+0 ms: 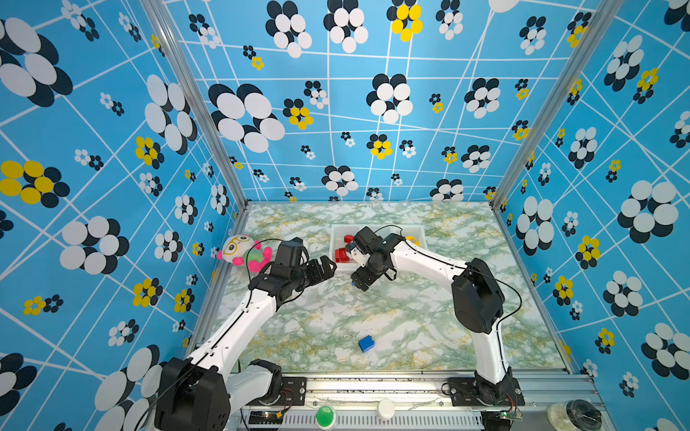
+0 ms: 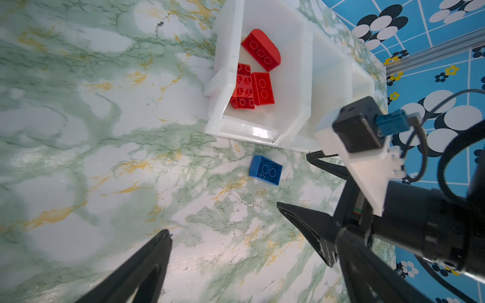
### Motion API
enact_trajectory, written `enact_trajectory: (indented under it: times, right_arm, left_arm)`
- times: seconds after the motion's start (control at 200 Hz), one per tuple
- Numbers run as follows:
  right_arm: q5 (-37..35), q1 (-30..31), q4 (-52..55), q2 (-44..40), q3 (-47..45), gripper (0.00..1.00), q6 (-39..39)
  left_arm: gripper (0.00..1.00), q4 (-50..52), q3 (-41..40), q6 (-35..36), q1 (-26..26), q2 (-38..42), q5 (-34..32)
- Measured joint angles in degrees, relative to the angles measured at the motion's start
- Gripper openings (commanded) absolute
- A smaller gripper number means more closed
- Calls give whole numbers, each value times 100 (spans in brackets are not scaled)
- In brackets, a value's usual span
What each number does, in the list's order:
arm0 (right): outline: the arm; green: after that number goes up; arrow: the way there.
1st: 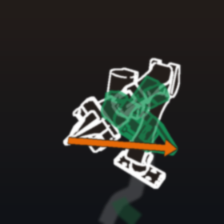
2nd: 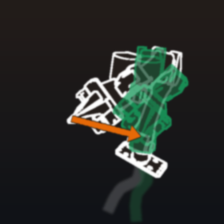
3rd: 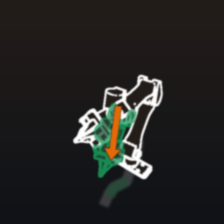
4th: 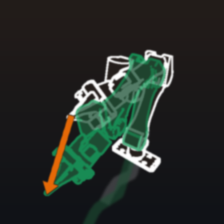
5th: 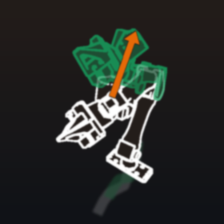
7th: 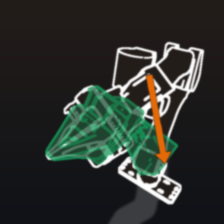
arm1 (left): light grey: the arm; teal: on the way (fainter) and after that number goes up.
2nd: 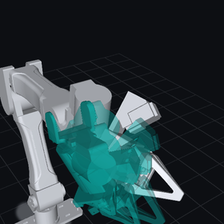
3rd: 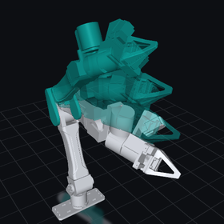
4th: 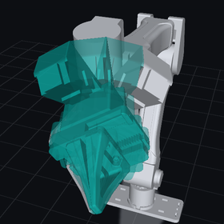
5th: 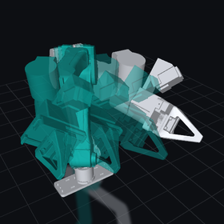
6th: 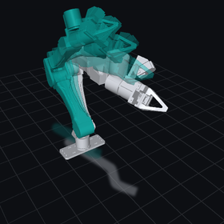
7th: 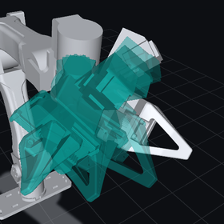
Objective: Sort the legos into containers by color
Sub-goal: Pick up the lego from the center of the table.
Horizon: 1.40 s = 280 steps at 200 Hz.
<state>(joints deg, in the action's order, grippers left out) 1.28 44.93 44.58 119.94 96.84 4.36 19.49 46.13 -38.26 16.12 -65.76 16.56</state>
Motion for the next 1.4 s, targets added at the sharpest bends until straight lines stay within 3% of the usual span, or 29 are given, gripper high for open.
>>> enact_trajectory:
  times: [0.78, 1.129, 1.289, 1.399]
  right_arm:
    - [-68, 157, -7, 811, 573, 87, 409]
    - [-79, 271, -24, 863, 684, 68, 442]
    - [-118, 310, -22, 966, 684, 64, 424]
    - [-138, 319, -20, 999, 695, 54, 398]
  left_arm:
    - [99, 33, 0, 15, -42, 26, 22]
    - [99, 33, 0, 17, -42, 26, 22]
    - [99, 35, 0, 15, -52, 31, 35]
    - [99, 39, 0, 15, -70, 44, 59]
